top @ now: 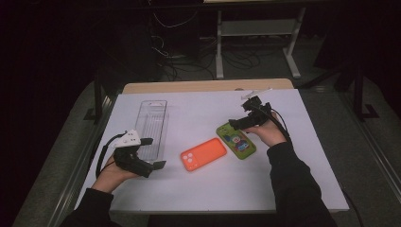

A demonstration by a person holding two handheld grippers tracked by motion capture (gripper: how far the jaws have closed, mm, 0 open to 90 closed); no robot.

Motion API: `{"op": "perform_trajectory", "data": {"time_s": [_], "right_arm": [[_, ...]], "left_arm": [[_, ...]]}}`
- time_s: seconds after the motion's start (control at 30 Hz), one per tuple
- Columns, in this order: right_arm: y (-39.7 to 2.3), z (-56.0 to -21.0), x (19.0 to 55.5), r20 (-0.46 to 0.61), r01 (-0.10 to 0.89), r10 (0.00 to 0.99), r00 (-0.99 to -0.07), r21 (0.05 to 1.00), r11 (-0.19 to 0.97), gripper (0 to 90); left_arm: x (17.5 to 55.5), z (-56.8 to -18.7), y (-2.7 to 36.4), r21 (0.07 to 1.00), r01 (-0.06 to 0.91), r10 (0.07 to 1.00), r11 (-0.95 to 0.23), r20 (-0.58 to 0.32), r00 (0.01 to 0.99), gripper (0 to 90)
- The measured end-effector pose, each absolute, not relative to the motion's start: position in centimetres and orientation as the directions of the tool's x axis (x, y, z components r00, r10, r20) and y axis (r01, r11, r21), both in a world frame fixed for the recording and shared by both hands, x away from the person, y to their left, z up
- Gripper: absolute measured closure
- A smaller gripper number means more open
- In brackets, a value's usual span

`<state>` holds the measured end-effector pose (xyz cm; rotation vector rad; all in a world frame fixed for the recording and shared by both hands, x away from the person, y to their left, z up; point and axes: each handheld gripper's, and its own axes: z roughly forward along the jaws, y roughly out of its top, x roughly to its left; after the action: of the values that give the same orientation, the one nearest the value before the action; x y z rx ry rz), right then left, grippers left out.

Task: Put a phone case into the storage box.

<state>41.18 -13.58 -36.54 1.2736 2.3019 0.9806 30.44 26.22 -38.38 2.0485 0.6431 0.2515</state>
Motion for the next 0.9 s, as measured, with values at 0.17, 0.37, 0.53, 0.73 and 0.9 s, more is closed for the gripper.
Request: {"op": "perform_trajectory", "data": {"time_s": [0.17,0.37,0.53,0.73,0.9], "right_arm": [[-13.5,-37.5,41.0,0.038,0.624,0.840,-0.542,0.688,0.371,0.0],[-13.6,-38.8,40.7,0.038,0.639,0.842,-0.539,0.669,0.379,0.0],[-13.5,-40.1,40.3,0.050,0.659,0.841,-0.540,0.646,0.385,0.0],[-13.4,-41.5,39.8,0.030,0.663,0.829,-0.559,0.616,0.425,0.0],[-13.2,-42.0,39.7,0.029,0.669,0.824,-0.566,0.601,0.438,0.0]], "left_arm": [[30.4,-38.4,26.1,0.840,0.342,0.534,-0.422,-0.074,0.842,0.0],[30.4,-38.5,26.1,0.837,0.349,0.537,-0.421,-0.080,0.840,0.0],[30.3,-38.5,26.0,0.836,0.355,0.538,-0.418,-0.088,0.839,0.0],[30.4,-38.5,26.1,0.831,0.347,0.532,-0.435,-0.074,0.844,0.0],[30.3,-38.5,26.1,0.832,0.346,0.531,-0.434,-0.074,0.844,0.0]]}}
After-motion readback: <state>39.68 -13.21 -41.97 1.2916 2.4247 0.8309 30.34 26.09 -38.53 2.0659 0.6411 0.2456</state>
